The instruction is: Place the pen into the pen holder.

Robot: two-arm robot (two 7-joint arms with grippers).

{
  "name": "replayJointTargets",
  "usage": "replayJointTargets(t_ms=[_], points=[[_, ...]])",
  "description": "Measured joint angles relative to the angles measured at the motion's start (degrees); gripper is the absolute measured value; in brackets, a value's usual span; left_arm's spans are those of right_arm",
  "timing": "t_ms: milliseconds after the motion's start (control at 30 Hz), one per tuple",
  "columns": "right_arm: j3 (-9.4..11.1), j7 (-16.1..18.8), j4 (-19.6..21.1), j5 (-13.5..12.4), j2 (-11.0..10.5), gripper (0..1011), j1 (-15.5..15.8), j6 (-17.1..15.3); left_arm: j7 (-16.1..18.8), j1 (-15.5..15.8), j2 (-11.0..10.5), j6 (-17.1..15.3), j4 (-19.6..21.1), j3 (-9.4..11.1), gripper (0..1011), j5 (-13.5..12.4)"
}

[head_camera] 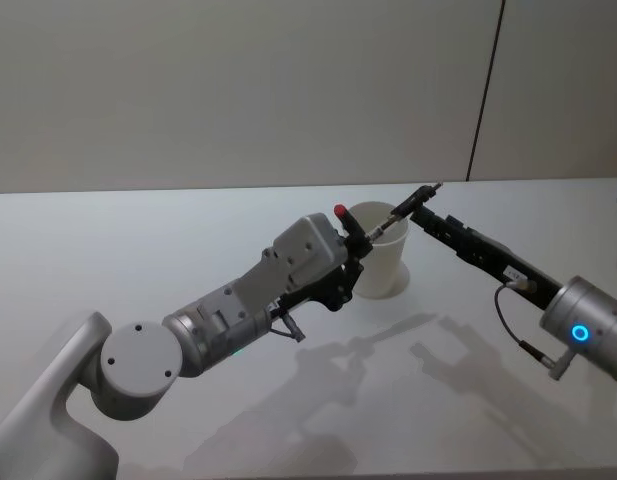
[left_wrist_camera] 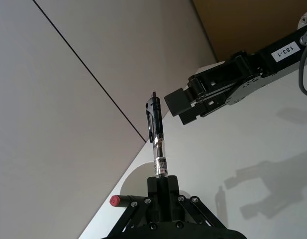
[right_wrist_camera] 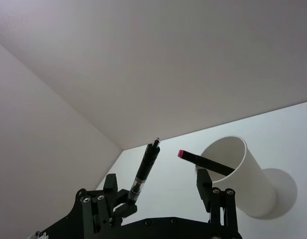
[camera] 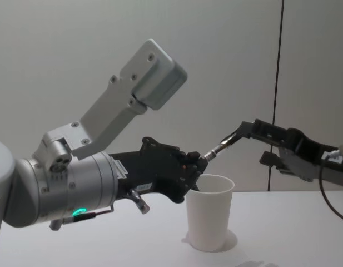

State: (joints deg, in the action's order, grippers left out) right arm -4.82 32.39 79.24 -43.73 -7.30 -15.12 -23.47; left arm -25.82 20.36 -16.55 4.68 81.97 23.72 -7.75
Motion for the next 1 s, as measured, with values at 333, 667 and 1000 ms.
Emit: replayJointTargets(t_ms=[333,667,1000], points=[[-0.92,-0.87,-1.15,-3.45,1.05,1001,-0.37,1.81,0.00,0.00,0.00,0.00,0.00,0.00,127,0.00],[-1.63,-0.96,-2.21,-5.41,1.61,1001,-0.60,3.43,0.00,0.00,0.00,0.00,0.00,0.00,127,0.00],[-2.30,-1.03,-3.30,-6.76,2.03,955,-0.99,4.83,0.00,0.00,0.00,0.00,0.00,0.00,127,0.00]])
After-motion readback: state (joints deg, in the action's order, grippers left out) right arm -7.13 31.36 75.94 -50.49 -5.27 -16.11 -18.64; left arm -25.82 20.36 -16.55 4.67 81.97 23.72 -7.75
